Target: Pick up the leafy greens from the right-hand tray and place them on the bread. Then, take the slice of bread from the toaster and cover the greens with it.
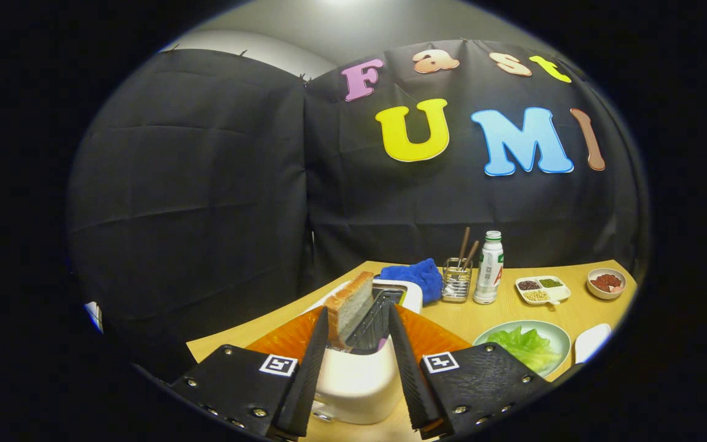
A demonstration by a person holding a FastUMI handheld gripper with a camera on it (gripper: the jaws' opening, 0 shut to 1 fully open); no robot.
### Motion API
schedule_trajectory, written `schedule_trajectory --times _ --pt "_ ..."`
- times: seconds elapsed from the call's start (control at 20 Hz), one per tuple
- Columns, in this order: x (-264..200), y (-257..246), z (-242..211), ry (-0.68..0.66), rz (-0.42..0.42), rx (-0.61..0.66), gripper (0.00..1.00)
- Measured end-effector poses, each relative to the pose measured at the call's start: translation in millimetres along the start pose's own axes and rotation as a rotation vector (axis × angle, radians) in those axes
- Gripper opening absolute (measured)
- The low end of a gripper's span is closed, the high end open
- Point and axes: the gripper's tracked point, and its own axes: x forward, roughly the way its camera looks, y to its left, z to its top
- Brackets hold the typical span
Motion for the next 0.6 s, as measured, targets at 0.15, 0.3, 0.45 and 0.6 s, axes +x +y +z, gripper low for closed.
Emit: schedule_trajectory --times 0.15,0.3,0.45,0.6 --pt "11 10 -3 0.012 0.000 0.010 0.60" --pt "24 9 -6 0.030 -0.037 0.003 0.60" --pt "32 3 -7 0.020 -0.086 0.002 0.51" --pt "38 14 -22 0.057 -0.041 0.041 0.37"
